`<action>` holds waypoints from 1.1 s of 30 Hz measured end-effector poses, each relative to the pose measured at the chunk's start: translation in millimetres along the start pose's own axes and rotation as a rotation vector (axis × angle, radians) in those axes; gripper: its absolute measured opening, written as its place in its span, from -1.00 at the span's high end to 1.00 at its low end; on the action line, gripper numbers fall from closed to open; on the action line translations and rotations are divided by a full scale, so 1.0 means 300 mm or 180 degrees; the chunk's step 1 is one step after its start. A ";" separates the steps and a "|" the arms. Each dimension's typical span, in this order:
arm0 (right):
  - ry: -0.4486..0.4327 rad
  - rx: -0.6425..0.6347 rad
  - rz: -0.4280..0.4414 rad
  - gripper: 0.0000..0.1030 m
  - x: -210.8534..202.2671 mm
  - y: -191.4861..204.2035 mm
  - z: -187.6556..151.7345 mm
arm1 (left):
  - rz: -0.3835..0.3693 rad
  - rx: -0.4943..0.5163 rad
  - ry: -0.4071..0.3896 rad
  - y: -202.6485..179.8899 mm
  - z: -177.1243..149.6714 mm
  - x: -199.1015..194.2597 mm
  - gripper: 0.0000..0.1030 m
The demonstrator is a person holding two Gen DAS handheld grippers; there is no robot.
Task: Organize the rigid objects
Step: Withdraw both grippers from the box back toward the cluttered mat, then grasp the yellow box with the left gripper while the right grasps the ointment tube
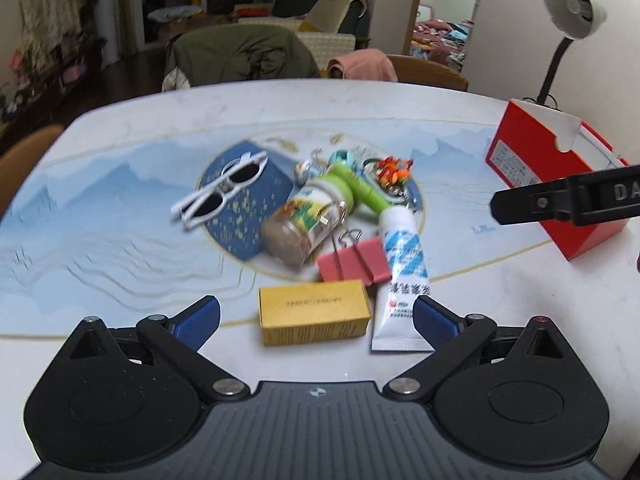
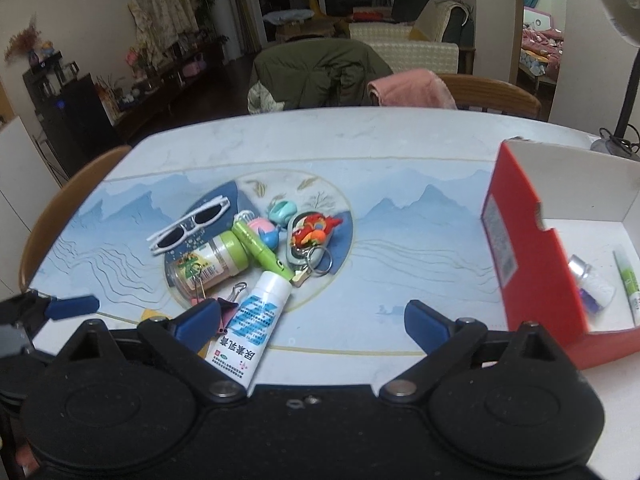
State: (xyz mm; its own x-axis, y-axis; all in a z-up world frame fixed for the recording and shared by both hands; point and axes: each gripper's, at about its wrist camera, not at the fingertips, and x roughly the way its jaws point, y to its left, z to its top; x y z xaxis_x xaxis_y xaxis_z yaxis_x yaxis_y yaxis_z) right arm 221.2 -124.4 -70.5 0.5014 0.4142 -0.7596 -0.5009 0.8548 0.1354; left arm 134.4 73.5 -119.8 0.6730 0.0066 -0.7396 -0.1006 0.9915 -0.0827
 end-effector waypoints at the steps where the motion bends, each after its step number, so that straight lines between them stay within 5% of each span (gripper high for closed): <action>1: 0.0036 -0.0021 -0.0022 -0.90 0.019 0.011 0.000 | 0.0027 0.0004 0.0008 0.001 -0.007 0.010 -1.00; 17: 0.0390 0.0235 -0.0373 -0.73 0.281 0.084 0.058 | 0.0095 0.0092 0.0101 0.001 -0.035 0.130 -1.00; 33: 0.0662 0.0250 -0.0331 -0.14 0.377 0.140 0.060 | 0.0208 0.0103 0.0024 -0.008 -0.039 0.147 -0.87</action>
State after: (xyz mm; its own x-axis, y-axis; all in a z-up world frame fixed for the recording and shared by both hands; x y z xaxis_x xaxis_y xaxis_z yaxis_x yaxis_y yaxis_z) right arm 269.7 -36.1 -139.3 0.3874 0.2563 -0.8856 -0.3938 0.9145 0.0924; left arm 155.7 69.8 -160.1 0.6603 0.0708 -0.7477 -0.1203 0.9927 -0.0123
